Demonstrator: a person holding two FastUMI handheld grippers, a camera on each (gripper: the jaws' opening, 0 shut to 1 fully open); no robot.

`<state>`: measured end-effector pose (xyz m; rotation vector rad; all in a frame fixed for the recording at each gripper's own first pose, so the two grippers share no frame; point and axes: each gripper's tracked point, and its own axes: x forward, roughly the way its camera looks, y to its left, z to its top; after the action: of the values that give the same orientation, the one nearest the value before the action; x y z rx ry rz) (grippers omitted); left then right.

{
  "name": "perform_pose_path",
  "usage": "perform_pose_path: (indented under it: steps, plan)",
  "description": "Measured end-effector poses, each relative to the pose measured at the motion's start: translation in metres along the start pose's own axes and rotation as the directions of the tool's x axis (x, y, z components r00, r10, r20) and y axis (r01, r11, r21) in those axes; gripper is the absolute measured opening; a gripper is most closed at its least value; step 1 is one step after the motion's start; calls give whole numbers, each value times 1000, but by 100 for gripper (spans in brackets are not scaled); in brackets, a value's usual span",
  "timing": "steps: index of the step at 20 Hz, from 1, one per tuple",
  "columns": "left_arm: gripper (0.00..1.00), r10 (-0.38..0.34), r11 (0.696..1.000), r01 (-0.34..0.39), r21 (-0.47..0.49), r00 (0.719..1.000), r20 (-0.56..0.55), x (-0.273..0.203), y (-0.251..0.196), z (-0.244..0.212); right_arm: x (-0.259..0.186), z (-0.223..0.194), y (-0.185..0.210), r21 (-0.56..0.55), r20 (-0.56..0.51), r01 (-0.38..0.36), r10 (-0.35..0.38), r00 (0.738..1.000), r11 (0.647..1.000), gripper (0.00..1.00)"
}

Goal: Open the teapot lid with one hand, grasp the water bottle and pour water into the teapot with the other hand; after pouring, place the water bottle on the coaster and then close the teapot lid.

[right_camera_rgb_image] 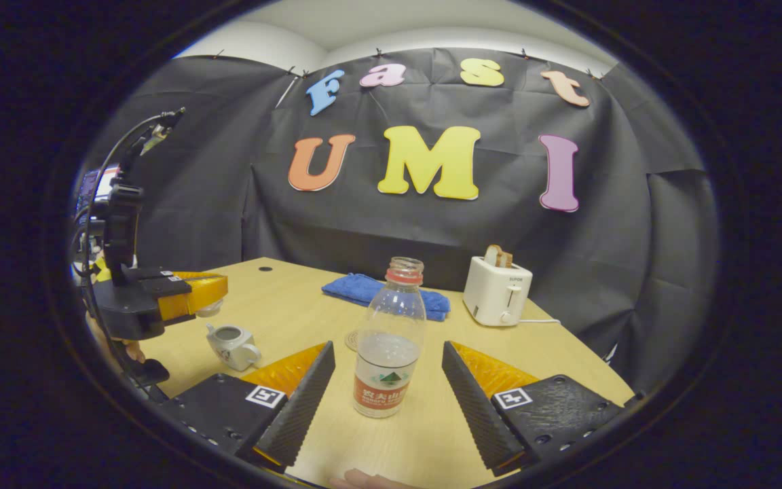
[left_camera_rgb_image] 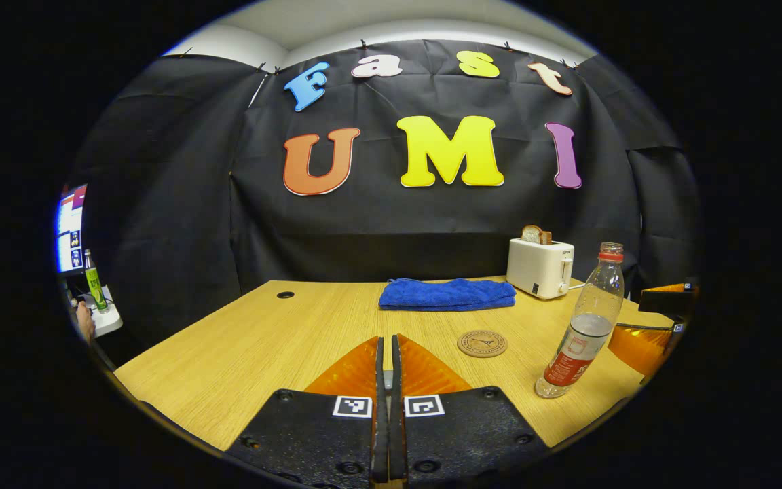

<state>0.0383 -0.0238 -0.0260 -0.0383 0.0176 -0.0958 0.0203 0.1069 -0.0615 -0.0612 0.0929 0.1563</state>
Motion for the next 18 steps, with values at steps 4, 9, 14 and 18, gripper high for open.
perform_pose_path:
  steps: [4, 9, 14, 18]
  plan:
    - [3, -11, 1000, 11, 0, 1000, 7, -15, 6, 16, 16, -6, 1, 68, 16, 18, -19, 1000, 998, 95]
    - [3, -41, 999, 41, 23, 999, -7, -26, 8, 18, 42, -12, 3, 61, 24, 53, -55, 998, 997, 95]
    - [3, -55, 998, 56, 23, 998, -16, -31, 11, 20, 52, -22, 1, 60, -17, 87, -86, 996, 994, 97]
    - [3, -62, 998, 62, 5, 998, -29, -32, 15, 19, 66, -23, -5, 61, -30, 109, -108, 994, 992, 96]
